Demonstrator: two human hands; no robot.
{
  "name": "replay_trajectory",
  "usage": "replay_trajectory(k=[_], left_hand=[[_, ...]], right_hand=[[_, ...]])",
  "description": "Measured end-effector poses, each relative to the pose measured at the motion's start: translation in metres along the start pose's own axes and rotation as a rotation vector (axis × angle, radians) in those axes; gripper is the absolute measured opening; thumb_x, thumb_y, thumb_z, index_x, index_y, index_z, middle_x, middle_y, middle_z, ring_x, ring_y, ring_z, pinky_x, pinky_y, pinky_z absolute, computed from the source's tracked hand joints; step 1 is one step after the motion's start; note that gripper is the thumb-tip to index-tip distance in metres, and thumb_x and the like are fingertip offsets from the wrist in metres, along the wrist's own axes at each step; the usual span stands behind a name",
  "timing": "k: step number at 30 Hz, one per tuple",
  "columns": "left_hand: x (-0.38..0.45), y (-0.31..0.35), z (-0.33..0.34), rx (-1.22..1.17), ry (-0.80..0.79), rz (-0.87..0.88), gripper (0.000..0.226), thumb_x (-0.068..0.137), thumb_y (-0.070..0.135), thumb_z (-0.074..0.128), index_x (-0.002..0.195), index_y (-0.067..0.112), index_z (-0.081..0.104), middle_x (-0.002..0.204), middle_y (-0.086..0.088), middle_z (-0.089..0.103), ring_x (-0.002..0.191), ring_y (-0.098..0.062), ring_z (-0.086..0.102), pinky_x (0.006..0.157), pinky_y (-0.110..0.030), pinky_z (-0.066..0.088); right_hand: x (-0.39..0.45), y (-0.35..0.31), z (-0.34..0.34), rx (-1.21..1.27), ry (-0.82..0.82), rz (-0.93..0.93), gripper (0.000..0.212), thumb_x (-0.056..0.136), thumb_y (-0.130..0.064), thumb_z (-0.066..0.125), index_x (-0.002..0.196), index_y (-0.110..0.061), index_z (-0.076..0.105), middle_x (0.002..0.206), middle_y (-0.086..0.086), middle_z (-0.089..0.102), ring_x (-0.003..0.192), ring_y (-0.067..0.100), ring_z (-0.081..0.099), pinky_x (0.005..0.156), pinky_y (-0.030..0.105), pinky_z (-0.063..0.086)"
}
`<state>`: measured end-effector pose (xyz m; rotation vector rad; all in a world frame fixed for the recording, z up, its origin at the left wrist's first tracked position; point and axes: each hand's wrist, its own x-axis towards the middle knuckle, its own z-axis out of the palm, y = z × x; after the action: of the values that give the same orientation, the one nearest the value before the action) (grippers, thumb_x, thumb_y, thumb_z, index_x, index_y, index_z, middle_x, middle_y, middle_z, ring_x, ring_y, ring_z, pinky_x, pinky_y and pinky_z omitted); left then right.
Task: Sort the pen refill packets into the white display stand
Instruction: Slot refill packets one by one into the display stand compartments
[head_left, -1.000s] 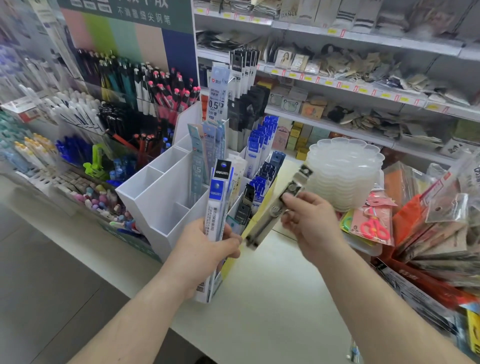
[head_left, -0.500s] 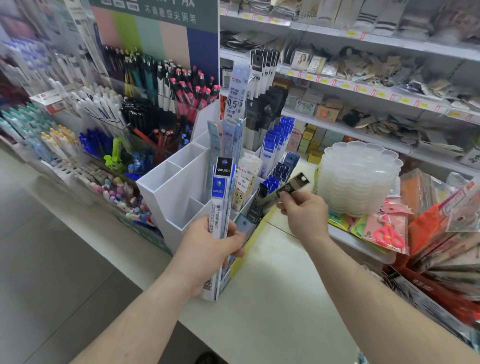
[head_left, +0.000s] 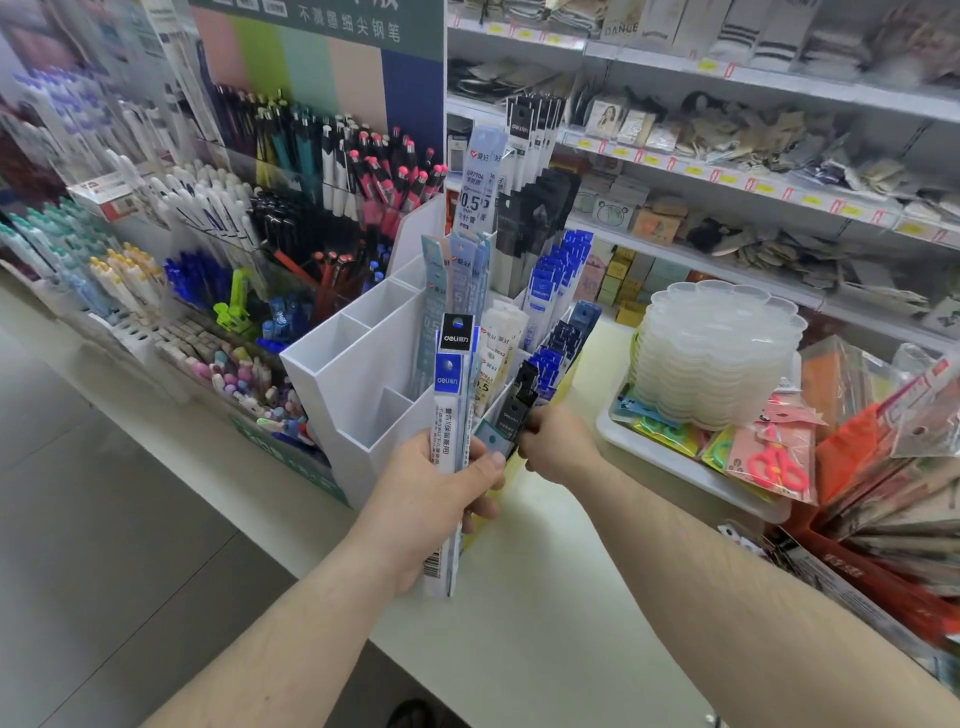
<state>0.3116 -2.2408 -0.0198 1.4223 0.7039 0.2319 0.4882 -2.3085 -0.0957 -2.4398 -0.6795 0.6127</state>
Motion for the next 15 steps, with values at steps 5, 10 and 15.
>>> replay_trajectory(k=[5,10,15], left_hand=[[0.0,-0.003,0.007,0.03,-0.063,0.017,0.015,0.09,0.013,0.07,0.09,0.009,0.056,0.053,-0.003,0.052,0.043,-0.012,0.049,0.046,-0.024,0.046],[0.009,-0.012,0.02,0.146,-0.13,-0.002,0.023,0.084,0.013,0.075,0.099,0.018,0.058,0.058,0.004,0.055,0.047,-0.011,0.049,0.05,-0.025,0.044],[0.008,-0.01,0.044,0.189,-0.369,-0.008,0.038,0.076,0.009,0.067,0.112,0.017,0.06,0.079,0.001,0.065,0.06,-0.006,0.051,0.057,-0.026,0.043]], right_hand=[[-0.033,-0.003,-0.024,0.268,0.18,0.088,0.018,0.089,-0.013,0.059,0.089,-0.02,0.075,0.088,0.001,0.073,0.079,0.02,0.068,0.073,0.039,0.06],[-0.109,-0.032,-0.048,0.763,0.223,0.0,0.017,0.083,-0.016,0.074,0.069,-0.012,0.064,0.058,0.002,0.058,0.047,0.009,0.048,0.048,0.024,0.039],[-0.119,-0.025,-0.039,0.569,0.236,0.014,0.033,0.069,-0.026,0.087,0.069,-0.019,0.054,0.048,-0.014,0.05,0.049,0.004,0.043,0.05,0.022,0.039]])
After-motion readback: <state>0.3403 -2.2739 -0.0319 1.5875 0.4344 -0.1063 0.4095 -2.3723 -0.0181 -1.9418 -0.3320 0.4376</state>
